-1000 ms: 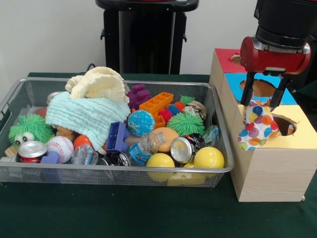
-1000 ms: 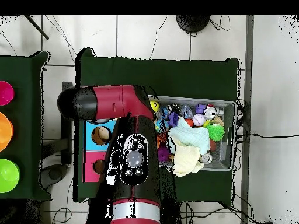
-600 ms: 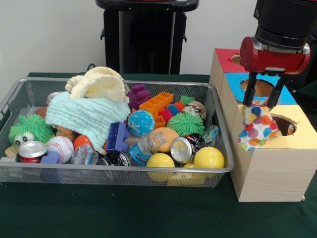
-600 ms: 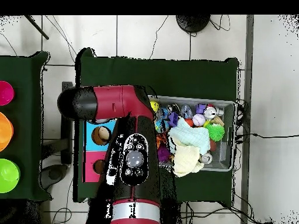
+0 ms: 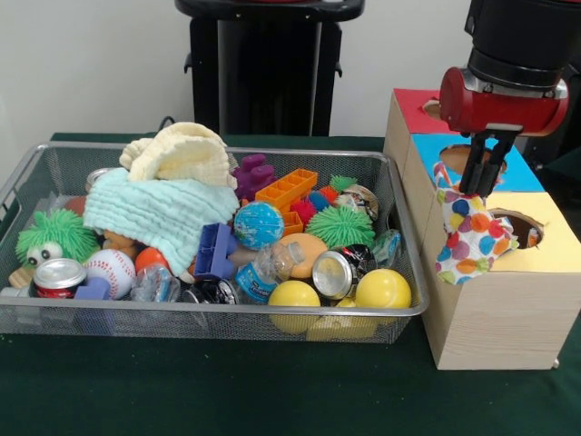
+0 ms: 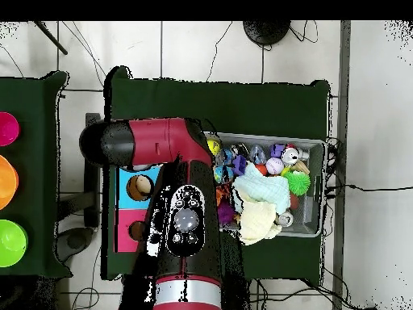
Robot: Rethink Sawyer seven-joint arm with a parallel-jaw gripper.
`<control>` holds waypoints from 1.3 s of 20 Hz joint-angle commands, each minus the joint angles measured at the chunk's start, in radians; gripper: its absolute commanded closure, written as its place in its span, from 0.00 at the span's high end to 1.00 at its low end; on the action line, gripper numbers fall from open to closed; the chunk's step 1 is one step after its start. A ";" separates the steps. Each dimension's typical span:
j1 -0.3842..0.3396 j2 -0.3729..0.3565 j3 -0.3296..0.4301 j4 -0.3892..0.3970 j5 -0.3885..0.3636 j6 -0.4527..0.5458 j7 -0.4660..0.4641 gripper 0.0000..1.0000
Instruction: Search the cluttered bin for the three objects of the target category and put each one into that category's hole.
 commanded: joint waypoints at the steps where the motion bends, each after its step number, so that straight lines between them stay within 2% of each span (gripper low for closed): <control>1: -0.029 0.032 0.048 0.073 -0.017 0.057 0.069 0.00; 8: -0.017 0.026 0.054 0.098 -0.005 0.046 0.089 0.00; 17: 0.074 0.024 0.050 0.146 0.057 0.009 0.234 0.00; 23: 0.129 0.023 0.025 0.151 0.096 0.010 0.287 0.00; 26: 0.137 0.027 0.015 0.146 0.104 0.013 0.286 0.00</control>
